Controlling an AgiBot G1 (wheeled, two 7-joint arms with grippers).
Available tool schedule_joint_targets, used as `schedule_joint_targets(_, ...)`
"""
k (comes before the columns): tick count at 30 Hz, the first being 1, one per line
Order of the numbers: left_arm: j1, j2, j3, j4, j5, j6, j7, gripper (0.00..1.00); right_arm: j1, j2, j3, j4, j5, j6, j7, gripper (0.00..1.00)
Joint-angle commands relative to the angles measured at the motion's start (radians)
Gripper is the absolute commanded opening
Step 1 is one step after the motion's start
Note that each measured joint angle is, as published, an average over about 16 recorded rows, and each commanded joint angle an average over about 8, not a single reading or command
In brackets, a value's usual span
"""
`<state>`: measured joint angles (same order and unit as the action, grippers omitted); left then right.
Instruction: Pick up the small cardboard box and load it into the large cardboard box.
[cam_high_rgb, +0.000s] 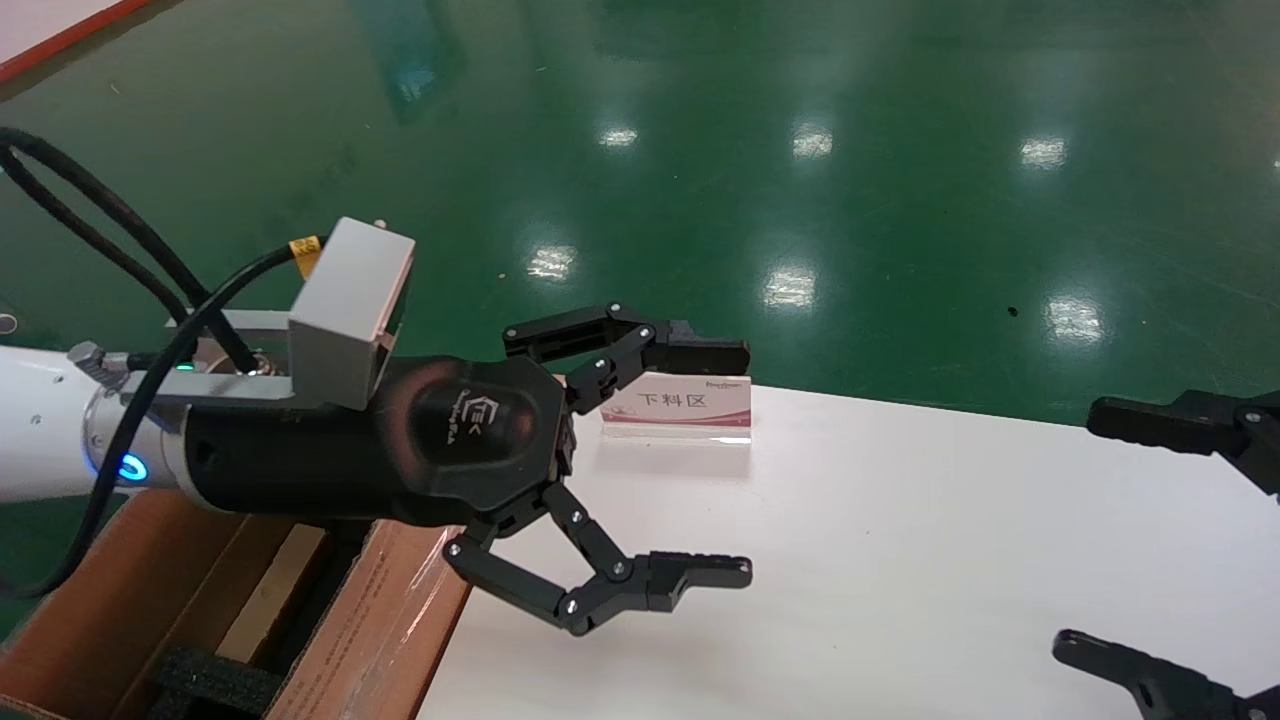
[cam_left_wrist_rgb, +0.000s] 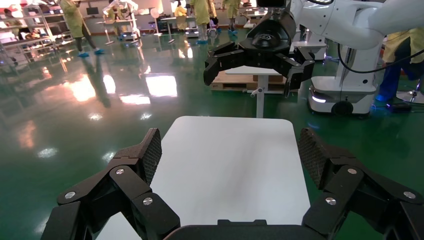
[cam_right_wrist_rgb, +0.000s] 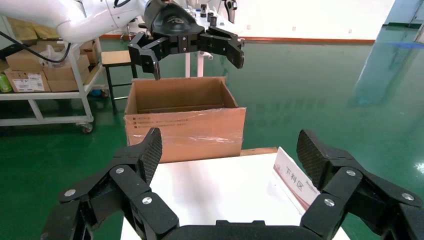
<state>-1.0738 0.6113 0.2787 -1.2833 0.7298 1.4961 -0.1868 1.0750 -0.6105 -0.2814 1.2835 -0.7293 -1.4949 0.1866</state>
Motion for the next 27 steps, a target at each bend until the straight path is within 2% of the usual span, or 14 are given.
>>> schedule_joint_targets(1, -0.001, 0.0, 0.002, 0.0, 0.0, 0.0, 0.0, 1.0, 0.0, 0.0, 0.001, 0.0, -0.001, 0.0, 0.0, 1.0)
schedule_joint_targets(10, 0.015, 0.001, -0.02, 0.002, -0.006, 0.003, 0.003, 1.0, 0.0, 0.0, 0.002, 0.0, -0.001, 0.0, 0.001, 1.0)
schedule_joint_targets(27, 0.008, 0.001, -0.01, 0.002, -0.004, 0.002, 0.003, 1.0, -0.001, -0.001, 0.002, 0.001, -0.001, -0.001, 0.001, 1.0)
